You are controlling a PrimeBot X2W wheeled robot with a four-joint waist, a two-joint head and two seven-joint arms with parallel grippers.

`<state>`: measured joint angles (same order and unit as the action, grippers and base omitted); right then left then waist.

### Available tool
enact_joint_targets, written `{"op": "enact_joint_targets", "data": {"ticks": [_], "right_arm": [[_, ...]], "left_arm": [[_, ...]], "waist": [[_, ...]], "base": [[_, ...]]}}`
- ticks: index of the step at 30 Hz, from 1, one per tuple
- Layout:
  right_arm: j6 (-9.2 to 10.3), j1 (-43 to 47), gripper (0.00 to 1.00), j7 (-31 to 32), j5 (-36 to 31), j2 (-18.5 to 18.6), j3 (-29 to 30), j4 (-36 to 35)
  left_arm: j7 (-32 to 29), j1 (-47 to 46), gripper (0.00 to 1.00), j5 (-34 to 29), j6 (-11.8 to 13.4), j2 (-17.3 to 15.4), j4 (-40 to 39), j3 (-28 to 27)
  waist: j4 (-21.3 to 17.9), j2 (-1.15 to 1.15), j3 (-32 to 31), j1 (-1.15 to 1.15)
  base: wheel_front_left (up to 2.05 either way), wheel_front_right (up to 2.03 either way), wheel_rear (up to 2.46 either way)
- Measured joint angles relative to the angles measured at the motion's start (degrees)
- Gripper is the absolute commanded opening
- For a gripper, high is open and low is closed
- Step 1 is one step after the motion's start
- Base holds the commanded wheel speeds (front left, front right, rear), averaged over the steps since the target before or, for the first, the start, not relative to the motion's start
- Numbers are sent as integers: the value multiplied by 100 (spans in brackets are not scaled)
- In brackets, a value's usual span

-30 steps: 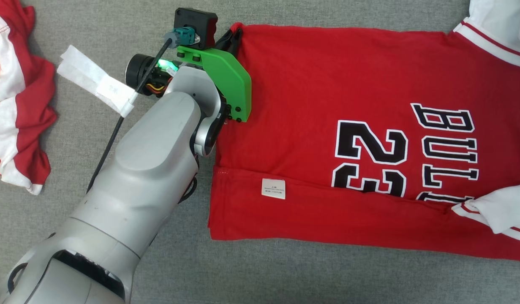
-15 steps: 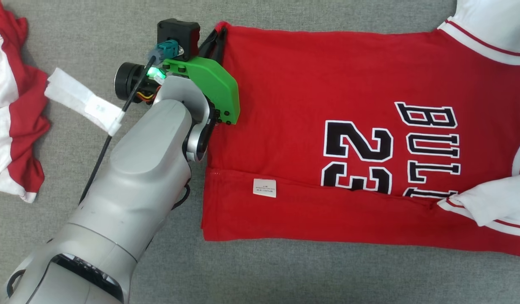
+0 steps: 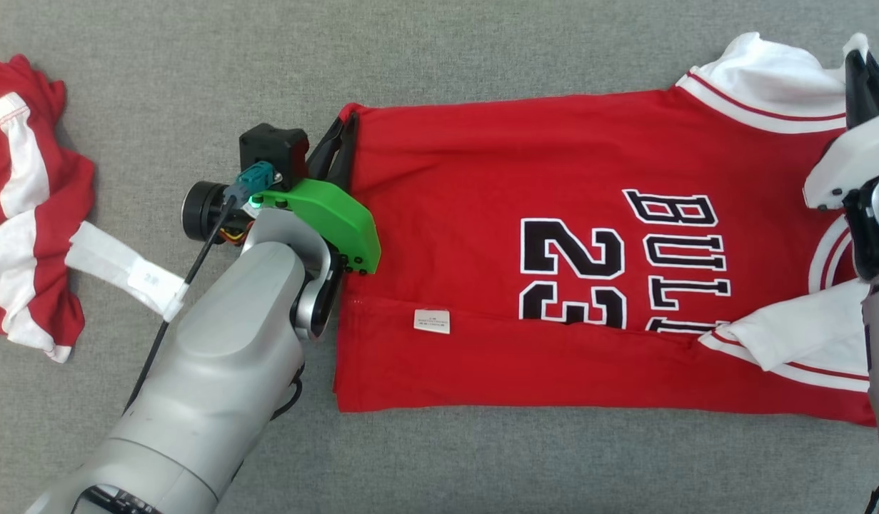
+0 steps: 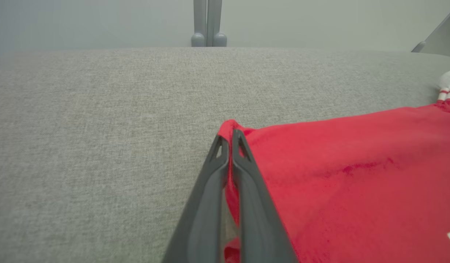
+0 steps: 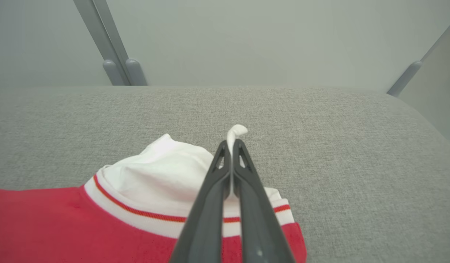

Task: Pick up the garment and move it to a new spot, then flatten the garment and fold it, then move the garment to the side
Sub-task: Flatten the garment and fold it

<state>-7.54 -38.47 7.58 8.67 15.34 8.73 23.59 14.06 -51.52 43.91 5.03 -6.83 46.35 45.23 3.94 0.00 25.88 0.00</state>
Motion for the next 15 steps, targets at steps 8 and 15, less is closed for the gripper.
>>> {"op": "enact_joint_targets", "data": {"ticks": [8,15], "right_arm": [[0,916,0,-423,237,15,-130,-391],[0,1540,0,-374,393,-41,-116,-730]], "left_arm": [[91,516,0,-183,-60,-198,-410,-196],[98,1212,0,-495,-197,-368,-939,-576]], "waist": [[-135,0,-446,-1],[-310,0,-726,-1]], "base": [[0,0,0],[0,0,0]]}}
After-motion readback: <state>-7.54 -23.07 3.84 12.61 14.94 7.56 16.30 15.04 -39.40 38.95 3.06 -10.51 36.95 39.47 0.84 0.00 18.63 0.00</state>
